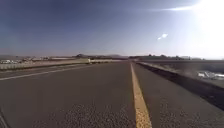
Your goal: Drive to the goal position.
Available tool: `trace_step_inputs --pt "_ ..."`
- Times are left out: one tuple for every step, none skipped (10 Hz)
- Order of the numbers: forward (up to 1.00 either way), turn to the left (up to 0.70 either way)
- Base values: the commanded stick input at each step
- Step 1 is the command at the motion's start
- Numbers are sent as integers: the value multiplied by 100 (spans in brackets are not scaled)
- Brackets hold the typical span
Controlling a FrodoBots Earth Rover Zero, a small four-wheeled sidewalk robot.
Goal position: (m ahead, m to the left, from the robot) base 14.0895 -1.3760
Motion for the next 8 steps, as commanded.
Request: trace_step_inputs --pt "70 0" --pt "70 0" --pt "70 0" --pt "70 0" --pt "70 0" --pt "70 0" --pt "70 0" --pt "70 0"
